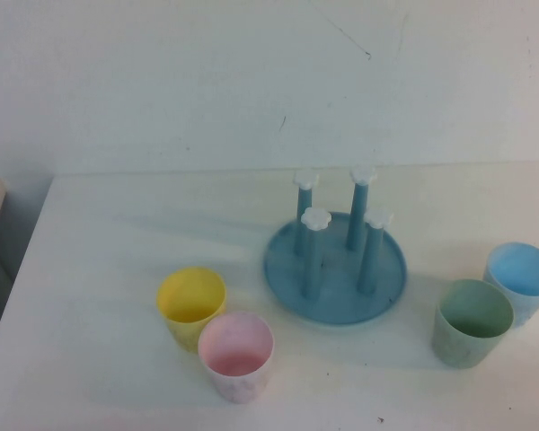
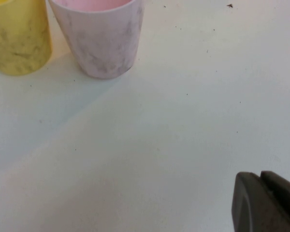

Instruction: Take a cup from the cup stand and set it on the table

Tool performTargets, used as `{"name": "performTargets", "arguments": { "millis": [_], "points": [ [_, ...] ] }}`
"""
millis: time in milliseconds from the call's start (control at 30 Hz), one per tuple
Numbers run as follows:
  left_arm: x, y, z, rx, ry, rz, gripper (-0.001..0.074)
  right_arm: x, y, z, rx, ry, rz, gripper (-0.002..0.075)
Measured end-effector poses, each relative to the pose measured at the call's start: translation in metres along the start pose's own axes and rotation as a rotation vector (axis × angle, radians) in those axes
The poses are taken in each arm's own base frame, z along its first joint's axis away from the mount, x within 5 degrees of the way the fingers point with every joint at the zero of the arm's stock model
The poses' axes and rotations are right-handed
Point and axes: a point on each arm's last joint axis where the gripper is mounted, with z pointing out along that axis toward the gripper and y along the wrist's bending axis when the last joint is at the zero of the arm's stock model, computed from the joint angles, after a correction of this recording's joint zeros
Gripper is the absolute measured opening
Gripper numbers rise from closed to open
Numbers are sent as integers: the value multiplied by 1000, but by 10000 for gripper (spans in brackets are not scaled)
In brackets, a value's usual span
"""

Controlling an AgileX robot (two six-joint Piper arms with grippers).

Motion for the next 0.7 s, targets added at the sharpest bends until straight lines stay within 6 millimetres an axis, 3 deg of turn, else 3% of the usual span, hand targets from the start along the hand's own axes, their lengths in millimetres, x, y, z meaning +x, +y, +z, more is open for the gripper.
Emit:
{"name": "performTargets", "arguments": {
  "millis": [700],
  "points": [
    [0, 0, 0, 0, 0, 0, -2, 0, 6, 0, -114, -2, -109, 8]
  ]
}}
